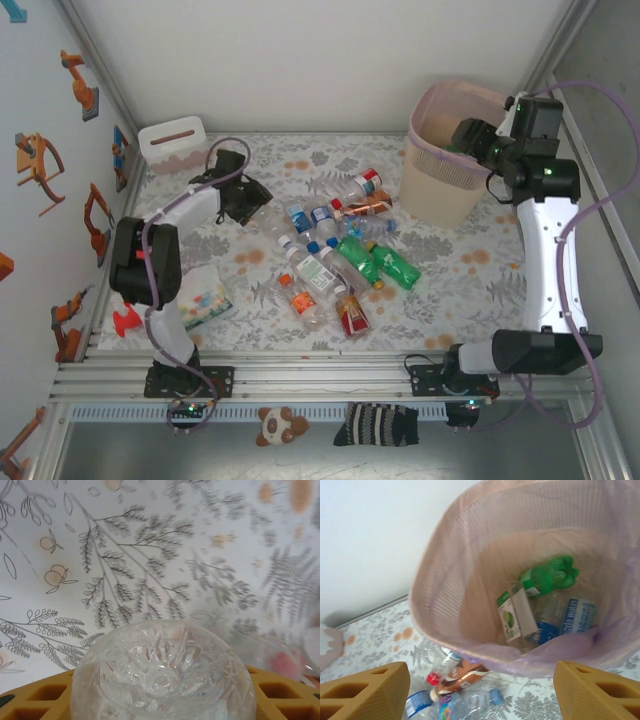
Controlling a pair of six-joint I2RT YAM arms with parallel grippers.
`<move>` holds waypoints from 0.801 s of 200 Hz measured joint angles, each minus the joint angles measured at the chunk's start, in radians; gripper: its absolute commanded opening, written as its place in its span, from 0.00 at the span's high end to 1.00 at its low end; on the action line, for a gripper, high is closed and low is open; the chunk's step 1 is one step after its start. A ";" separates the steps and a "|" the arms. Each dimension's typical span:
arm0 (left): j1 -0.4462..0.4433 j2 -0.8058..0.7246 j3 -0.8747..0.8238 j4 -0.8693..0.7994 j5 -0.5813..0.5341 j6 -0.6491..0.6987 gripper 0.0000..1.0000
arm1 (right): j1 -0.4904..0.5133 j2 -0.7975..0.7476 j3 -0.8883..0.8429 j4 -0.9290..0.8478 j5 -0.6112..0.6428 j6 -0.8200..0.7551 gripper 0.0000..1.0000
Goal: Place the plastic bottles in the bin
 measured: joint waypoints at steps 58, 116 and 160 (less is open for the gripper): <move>0.000 -0.263 -0.126 0.131 0.058 0.104 0.44 | 0.000 -0.086 -0.136 0.138 -0.264 -0.029 0.29; -0.004 -0.462 -0.208 0.365 0.234 0.168 0.44 | 0.040 -0.166 -0.310 0.398 -0.573 -0.022 0.28; -0.047 -0.552 -0.212 0.544 0.430 0.231 0.44 | 0.198 -0.190 -0.386 0.561 -0.693 -0.032 0.26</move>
